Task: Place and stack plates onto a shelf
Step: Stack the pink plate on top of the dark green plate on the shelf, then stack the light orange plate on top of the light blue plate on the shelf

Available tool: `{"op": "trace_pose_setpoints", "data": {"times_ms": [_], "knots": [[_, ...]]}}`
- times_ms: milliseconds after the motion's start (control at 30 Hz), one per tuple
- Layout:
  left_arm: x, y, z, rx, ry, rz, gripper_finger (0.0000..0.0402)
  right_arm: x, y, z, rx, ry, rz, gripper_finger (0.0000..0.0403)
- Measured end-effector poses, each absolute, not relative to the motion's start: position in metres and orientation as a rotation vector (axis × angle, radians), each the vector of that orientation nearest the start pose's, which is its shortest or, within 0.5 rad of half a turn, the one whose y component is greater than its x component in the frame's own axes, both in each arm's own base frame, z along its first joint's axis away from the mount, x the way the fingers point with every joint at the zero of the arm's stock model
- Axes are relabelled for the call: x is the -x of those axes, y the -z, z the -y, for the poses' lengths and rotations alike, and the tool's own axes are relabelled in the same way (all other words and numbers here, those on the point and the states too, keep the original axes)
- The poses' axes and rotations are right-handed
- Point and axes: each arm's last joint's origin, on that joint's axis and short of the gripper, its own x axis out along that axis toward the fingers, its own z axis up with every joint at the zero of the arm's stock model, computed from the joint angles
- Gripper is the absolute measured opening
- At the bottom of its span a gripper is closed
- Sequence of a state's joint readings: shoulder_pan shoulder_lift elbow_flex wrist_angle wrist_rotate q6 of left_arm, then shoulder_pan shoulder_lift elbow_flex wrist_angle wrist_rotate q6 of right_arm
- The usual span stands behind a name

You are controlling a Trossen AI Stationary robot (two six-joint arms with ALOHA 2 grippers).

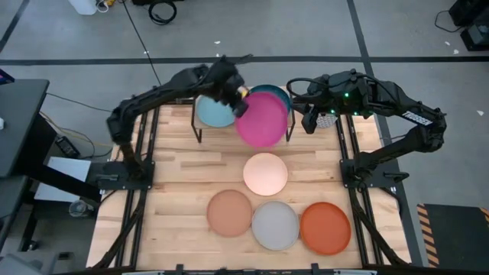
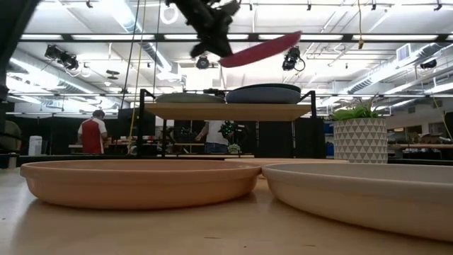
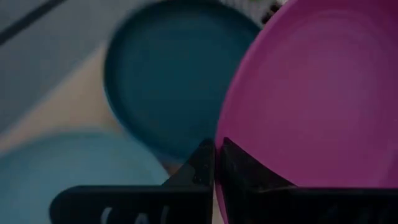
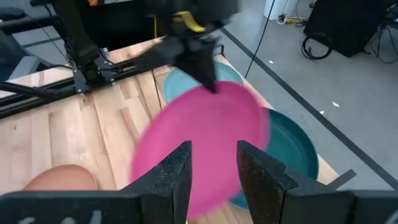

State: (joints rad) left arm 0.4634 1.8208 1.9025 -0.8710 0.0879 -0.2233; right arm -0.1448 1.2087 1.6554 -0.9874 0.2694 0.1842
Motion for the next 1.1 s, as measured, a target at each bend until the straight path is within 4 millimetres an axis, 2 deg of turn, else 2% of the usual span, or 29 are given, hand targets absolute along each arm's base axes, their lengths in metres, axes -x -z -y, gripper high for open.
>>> {"op": "trace_pose_setpoints", "data": {"times_ms": [167, 300, 467, 633, 700, 933, 1000, 1067, 1100], "knots": [[-0.374, -0.373, -0.203, 0.404, -0.497, -0.648, 0.0015, -0.201, -0.462, 0.037, -0.143, 0.458, -0.491, 0.0132], [-0.383, -0.365, -0.224, 0.404, -0.542, -0.628, 0.0015, -0.201, -0.463, 0.037, -0.144, 0.458, -0.477, 0.0132], [-0.383, -0.343, -0.243, 0.445, -0.596, -0.695, 0.0015, -0.201, -0.464, 0.037, -0.148, 0.461, -0.473, 0.0132], [-0.376, -0.340, -0.253, 0.458, -0.631, -0.710, 0.0018, -0.201, -0.464, 0.038, -0.145, 0.470, -0.472, 0.0132], [-0.376, -0.340, -0.253, 0.457, -0.630, -0.720, 0.0043, -0.201, -0.464, 0.038, -0.143, 0.472, -0.471, 0.0132], [-0.374, -0.343, -0.249, 0.442, -0.578, -0.737, 0.0175, -0.202, -0.464, 0.038, -0.136, 0.476, -0.464, 0.0132], [-0.373, -0.357, -0.240, 0.370, -0.501, -0.709, 0.0195, -0.202, -0.464, 0.038, -0.133, 0.477, -0.464, 0.0132], [-0.371, -0.377, -0.219, 0.249, -0.398, -0.687, 0.0202, -0.202, -0.464, 0.038, -0.124, 0.475, -0.467, 0.0132], [-0.371, -0.388, -0.201, 0.175, -0.324, -0.677, 0.0203, -0.202, -0.464, 0.038, -0.119, 0.474, -0.469, 0.0132]]}}
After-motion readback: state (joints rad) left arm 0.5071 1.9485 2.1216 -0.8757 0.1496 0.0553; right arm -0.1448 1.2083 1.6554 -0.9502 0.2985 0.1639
